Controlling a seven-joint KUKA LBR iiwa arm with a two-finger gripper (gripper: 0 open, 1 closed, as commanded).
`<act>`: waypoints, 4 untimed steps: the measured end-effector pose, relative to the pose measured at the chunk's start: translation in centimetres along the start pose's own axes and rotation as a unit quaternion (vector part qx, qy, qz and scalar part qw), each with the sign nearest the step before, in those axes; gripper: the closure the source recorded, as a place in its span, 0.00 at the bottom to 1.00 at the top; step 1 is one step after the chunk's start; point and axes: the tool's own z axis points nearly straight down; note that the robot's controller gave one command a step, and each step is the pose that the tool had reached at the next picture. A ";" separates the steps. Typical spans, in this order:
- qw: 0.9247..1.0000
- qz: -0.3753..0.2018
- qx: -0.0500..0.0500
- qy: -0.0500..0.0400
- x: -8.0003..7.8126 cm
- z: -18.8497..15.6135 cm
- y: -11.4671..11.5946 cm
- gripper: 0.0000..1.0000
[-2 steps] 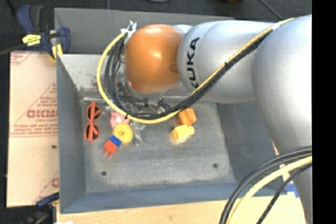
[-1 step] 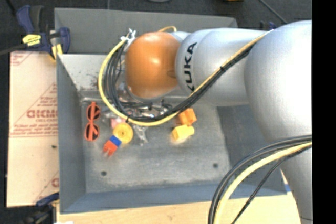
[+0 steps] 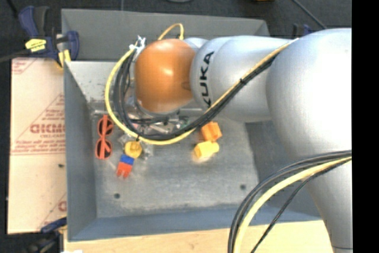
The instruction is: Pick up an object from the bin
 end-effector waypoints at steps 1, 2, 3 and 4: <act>1.000 0.000 0.000 0.000 0.0 0.0 0.0 1.00; 1.000 0.001 -0.004 0.004 0.2 -1.0 0.2 1.00; 1.000 0.000 -0.004 0.005 0.2 -3.3 0.2 1.00; 1.000 0.000 -0.001 0.002 0.0 -5.5 0.1 1.00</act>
Offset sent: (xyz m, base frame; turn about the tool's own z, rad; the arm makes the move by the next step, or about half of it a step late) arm -0.0001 -0.0001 0.1014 0.0000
